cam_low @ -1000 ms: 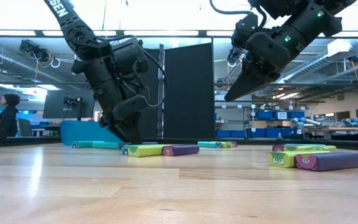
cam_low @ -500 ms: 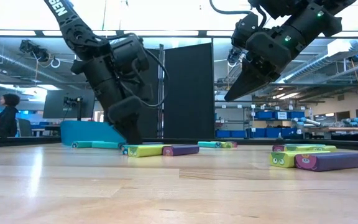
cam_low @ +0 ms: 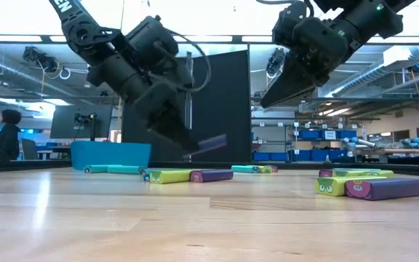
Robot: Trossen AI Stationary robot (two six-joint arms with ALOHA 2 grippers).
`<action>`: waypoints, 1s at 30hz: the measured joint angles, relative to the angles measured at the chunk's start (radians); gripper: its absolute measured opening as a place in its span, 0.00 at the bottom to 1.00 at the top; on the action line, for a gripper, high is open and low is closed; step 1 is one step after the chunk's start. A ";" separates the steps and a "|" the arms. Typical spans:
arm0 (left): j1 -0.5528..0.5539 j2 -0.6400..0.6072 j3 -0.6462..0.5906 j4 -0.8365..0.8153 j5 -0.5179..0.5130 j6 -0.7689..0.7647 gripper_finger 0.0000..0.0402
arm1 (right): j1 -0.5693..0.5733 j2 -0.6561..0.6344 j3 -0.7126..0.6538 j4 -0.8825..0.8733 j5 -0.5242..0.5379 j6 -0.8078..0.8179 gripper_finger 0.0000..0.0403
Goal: Sort blocks
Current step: Put the violet block into the yellow bin
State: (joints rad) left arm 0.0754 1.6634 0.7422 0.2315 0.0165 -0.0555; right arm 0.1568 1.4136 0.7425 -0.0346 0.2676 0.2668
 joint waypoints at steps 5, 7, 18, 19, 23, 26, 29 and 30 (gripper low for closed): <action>-0.020 0.000 0.000 0.151 0.061 0.000 0.26 | 0.033 -0.016 0.000 -0.003 0.000 0.000 0.13; -0.031 0.000 0.000 0.225 0.077 0.000 0.26 | 0.049 -0.025 0.000 -0.006 0.002 0.001 0.15; -0.040 -0.002 -0.043 0.616 0.140 -0.008 0.26 | 0.128 -0.077 0.000 0.015 0.191 0.003 0.21; -0.040 -0.002 -0.051 0.652 0.144 -0.008 0.26 | 0.129 -0.075 0.000 0.025 0.199 0.003 0.21; -0.039 -0.002 -0.088 0.776 0.155 -0.008 0.26 | 0.128 -0.074 -0.033 0.161 0.212 -0.028 0.24; -0.039 -0.002 -0.109 0.842 0.157 -0.008 0.26 | 0.121 -0.073 -0.089 0.318 0.212 -0.061 0.27; -0.039 -0.002 -0.115 0.885 0.169 -0.008 0.26 | 0.104 -0.073 -0.144 0.497 0.211 -0.079 0.30; -0.039 -0.003 -0.117 0.891 0.173 -0.008 0.26 | 0.099 -0.073 -0.162 0.555 0.211 -0.086 0.31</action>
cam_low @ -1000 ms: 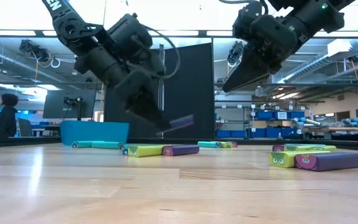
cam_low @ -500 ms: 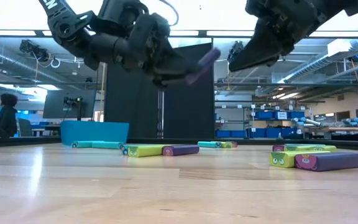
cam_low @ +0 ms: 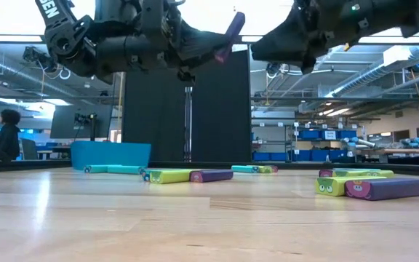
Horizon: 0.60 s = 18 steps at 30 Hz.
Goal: Sort blocks
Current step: Put the violet block into the yellow bin
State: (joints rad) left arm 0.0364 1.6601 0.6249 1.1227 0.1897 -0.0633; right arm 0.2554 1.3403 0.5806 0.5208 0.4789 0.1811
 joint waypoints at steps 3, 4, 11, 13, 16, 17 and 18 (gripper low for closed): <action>0.000 0.000 -0.002 0.011 0.004 0.001 0.26 | -0.010 0.000 -0.042 0.165 -0.001 -0.026 0.36; 0.000 0.000 -0.002 0.013 0.004 0.001 0.26 | -0.012 0.000 -0.050 0.205 -0.002 -0.032 0.38; 0.000 0.000 -0.002 0.064 -0.001 0.000 0.26 | -0.014 0.000 -0.062 0.308 -0.006 -0.053 0.54; 0.000 0.000 -0.001 0.070 -0.013 0.000 0.26 | -0.014 0.000 -0.062 0.328 -0.011 -0.053 0.58; 0.000 0.000 0.004 0.067 -0.023 0.000 0.26 | -0.014 0.001 -0.062 0.351 -0.036 -0.052 0.64; 0.000 0.000 0.008 0.066 -0.024 0.000 0.26 | -0.014 0.001 -0.062 0.363 -0.041 -0.055 0.65; -0.001 0.000 0.015 0.065 -0.024 0.001 0.26 | -0.014 0.001 -0.062 0.373 -0.046 -0.060 0.67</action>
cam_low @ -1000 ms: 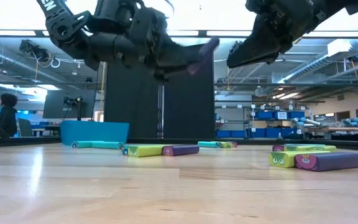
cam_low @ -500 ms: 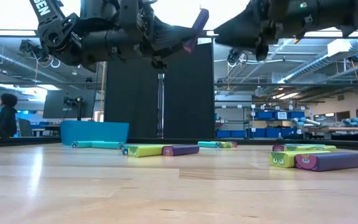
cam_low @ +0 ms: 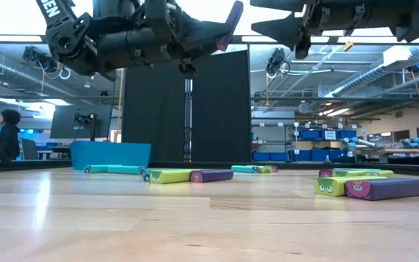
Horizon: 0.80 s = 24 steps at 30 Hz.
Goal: Sort blocks
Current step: Put the violet block into the yellow bin
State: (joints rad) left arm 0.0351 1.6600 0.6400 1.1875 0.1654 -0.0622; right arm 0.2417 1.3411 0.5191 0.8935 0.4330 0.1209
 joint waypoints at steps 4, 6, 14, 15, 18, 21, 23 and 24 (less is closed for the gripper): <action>-0.004 0.000 0.034 -0.003 0.000 0.007 0.26 | 0.000 0.000 0.000 0.026 -0.001 -0.034 0.69; -0.004 0.000 0.046 -0.009 0.004 0.017 0.26 | 0.000 0.000 0.000 0.041 -0.001 -0.048 0.68; -0.008 0.030 0.108 -0.057 0.013 0.036 0.26 | 0.000 0.000 0.001 0.097 -0.034 -0.114 0.65; -0.008 0.040 0.121 -0.054 0.016 0.037 0.26 | 0.000 0.000 0.001 0.102 -0.035 -0.116 0.64; -0.009 0.072 0.156 -0.056 0.035 0.036 0.26 | 0.000 0.000 0.001 0.107 -0.036 -0.121 0.63; -0.009 0.096 0.181 -0.057 0.042 0.036 0.26 | 0.000 0.000 0.001 0.109 -0.036 -0.125 0.61; -0.009 0.102 0.191 -0.055 0.043 0.037 0.26 | 0.000 0.000 0.001 0.108 -0.036 -0.128 0.58; -0.009 0.102 0.191 -0.055 0.044 0.037 0.26 | 0.000 0.000 0.001 0.108 -0.036 -0.131 0.56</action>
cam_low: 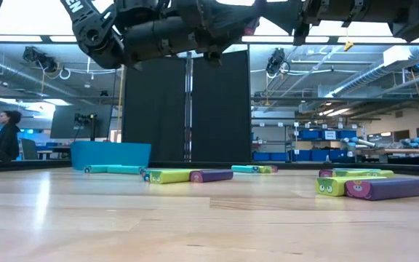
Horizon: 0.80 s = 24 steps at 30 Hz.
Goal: Sort blocks
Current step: Put the violet block into the yellow bin
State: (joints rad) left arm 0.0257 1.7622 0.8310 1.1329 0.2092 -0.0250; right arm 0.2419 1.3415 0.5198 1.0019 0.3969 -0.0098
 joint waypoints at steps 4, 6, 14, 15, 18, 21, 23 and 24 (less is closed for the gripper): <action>0.000 0.000 0.000 0.015 0.003 0.000 0.26 | 0.001 0.000 0.000 0.000 0.000 -0.014 0.45; 0.000 0.000 0.000 0.018 0.006 0.000 0.26 | 0.001 0.000 0.000 0.000 0.002 -0.019 0.38; 0.000 -0.001 0.000 0.004 -0.007 -0.001 0.26 | 0.001 0.000 0.000 -0.006 0.006 -0.032 0.30; 0.000 -0.002 0.000 0.001 -0.009 -0.001 0.26 | 0.001 0.000 0.000 -0.008 0.006 -0.032 0.30; 0.000 -0.002 0.000 -0.006 -0.010 -0.001 0.28 | 0.001 0.000 0.000 -0.011 0.006 -0.032 0.30; 0.000 -0.002 0.000 -0.016 -0.023 -0.002 0.41 | 0.001 -0.005 0.000 -0.022 0.006 -0.036 0.30; 0.000 -0.002 0.000 -0.032 -0.028 -0.001 0.49 | 0.001 -0.023 0.000 -0.037 0.006 -0.036 0.30; 0.001 -0.002 0.000 -0.041 -0.032 -0.001 0.51 | 0.001 -0.036 0.000 -0.050 0.006 -0.036 0.30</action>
State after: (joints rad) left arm 0.0265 1.7607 0.8310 1.0920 0.1776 -0.0265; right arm 0.2425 1.3050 0.5198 0.9520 0.4031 -0.0459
